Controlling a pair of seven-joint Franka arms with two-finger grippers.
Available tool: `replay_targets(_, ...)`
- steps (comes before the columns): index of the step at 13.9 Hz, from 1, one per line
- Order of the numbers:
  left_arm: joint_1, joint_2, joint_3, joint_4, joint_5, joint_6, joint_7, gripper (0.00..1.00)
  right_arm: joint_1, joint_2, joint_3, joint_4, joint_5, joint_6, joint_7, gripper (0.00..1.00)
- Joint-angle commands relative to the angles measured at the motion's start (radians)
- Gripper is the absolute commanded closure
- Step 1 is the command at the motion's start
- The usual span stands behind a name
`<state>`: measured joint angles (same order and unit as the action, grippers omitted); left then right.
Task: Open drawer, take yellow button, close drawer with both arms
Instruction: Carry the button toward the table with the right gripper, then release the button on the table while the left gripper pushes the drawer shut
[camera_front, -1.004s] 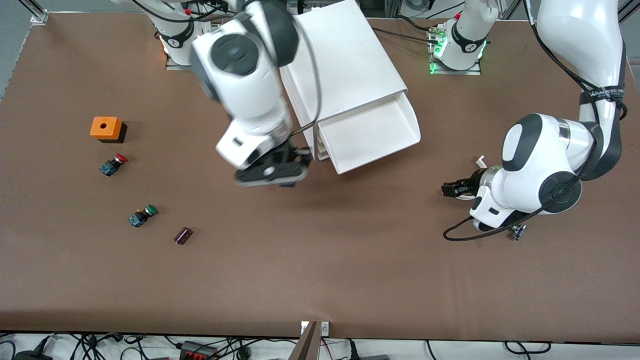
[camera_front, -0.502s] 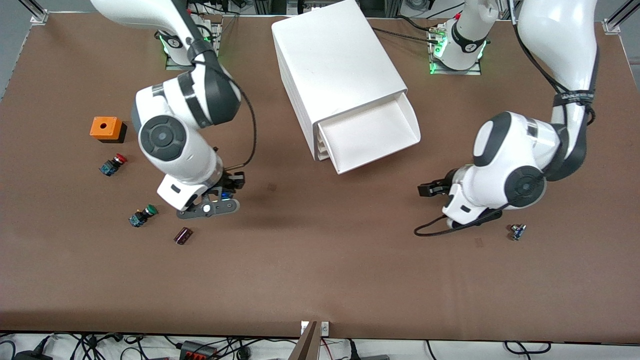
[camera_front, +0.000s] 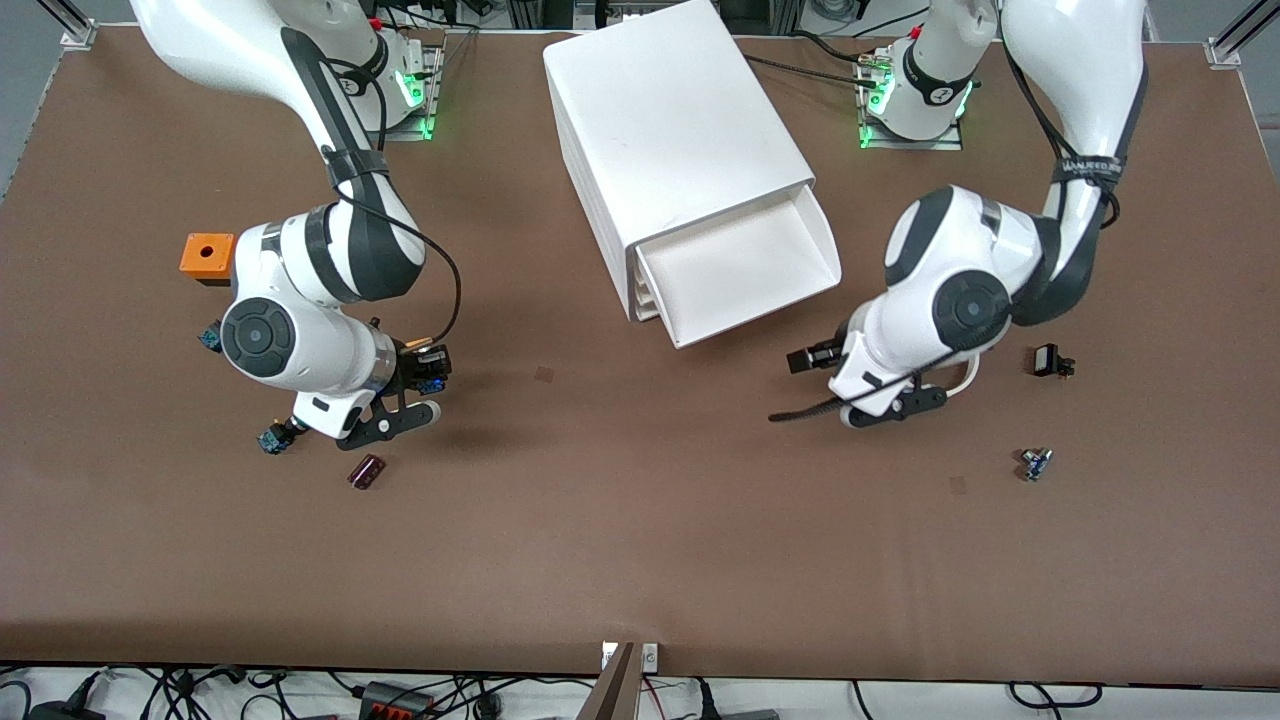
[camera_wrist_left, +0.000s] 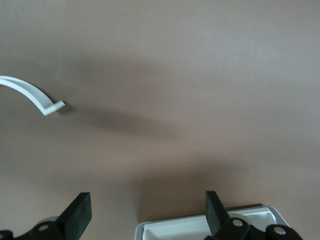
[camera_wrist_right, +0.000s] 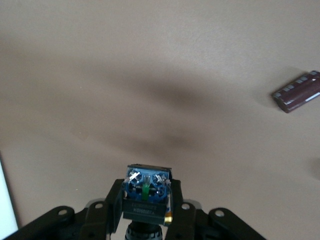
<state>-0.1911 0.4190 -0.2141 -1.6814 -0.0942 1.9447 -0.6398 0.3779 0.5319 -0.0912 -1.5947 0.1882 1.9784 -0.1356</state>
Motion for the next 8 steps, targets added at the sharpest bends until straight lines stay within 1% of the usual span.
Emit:
replay_targets(1,0.004,-0.078,-0.046,-0.127,0.002,0.078,-0.069,0.0,-0.01,0.002,0.014,-0.047,0.017,0.072,-0.045,0.92)
replay_targets(4,0.004,-0.1,-0.103,-0.179,0.002,0.118,-0.141,0.0,-0.028,0.045,0.01,-0.054,-0.001,0.149,-0.062,0.92)
replay_targets(6,0.004,-0.101,-0.132,-0.181,0.002,0.118,-0.179,0.0,-0.047,0.072,0.01,-0.057,-0.024,0.19,-0.079,0.92)
replay_targets(8,0.004,-0.108,-0.166,-0.187,0.002,0.115,-0.208,0.0,-0.048,0.097,0.01,-0.077,-0.024,0.241,-0.081,0.92)
